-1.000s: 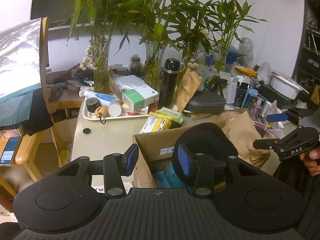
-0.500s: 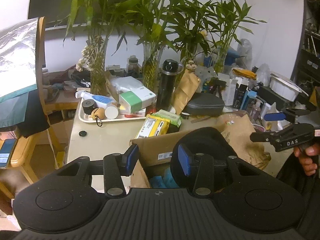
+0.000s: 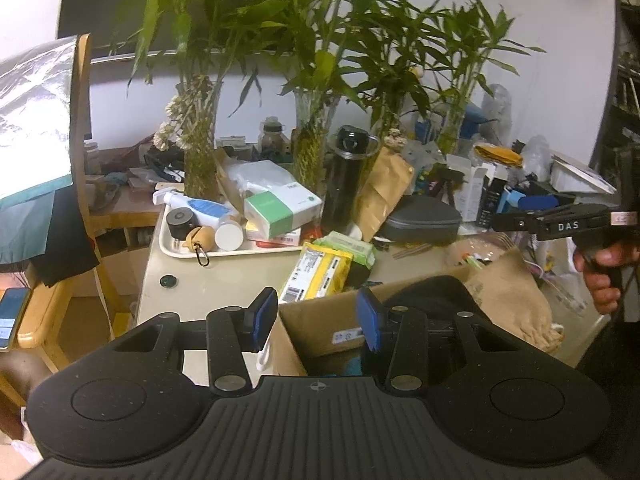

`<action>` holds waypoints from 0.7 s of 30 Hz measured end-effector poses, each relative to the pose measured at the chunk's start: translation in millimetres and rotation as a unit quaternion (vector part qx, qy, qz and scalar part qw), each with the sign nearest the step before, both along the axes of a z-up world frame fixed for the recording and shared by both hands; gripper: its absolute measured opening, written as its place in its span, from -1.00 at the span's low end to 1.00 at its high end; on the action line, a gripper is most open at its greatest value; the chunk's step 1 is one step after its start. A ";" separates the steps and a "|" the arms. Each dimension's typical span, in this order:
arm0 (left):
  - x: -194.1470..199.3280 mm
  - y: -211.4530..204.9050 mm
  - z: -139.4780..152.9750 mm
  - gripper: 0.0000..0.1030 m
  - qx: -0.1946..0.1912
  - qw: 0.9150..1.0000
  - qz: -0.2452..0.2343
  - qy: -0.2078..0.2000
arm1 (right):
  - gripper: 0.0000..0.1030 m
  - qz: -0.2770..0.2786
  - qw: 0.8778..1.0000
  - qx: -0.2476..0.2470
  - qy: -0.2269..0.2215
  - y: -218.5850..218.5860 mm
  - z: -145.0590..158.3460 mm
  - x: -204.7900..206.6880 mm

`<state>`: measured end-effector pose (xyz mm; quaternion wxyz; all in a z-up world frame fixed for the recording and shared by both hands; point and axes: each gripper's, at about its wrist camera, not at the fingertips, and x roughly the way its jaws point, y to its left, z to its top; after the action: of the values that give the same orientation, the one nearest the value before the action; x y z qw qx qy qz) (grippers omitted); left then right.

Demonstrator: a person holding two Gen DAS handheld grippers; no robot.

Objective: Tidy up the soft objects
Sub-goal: 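Withdraw both tools from the box back toward the table items, then grasp the yellow snack bag with the left gripper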

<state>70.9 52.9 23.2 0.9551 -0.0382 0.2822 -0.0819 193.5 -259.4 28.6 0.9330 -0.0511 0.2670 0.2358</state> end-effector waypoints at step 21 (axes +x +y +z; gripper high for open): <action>64.6 35.9 -12.9 -0.16 -0.026 0.999 0.028 -0.014 | 1.00 -0.063 0.996 0.052 0.021 -27.8 -41.6 53.9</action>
<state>135.5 88.8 10.3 0.9595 -0.0696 0.2658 -0.0629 247.4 -287.2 -13.0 0.9415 0.0192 0.2771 0.1908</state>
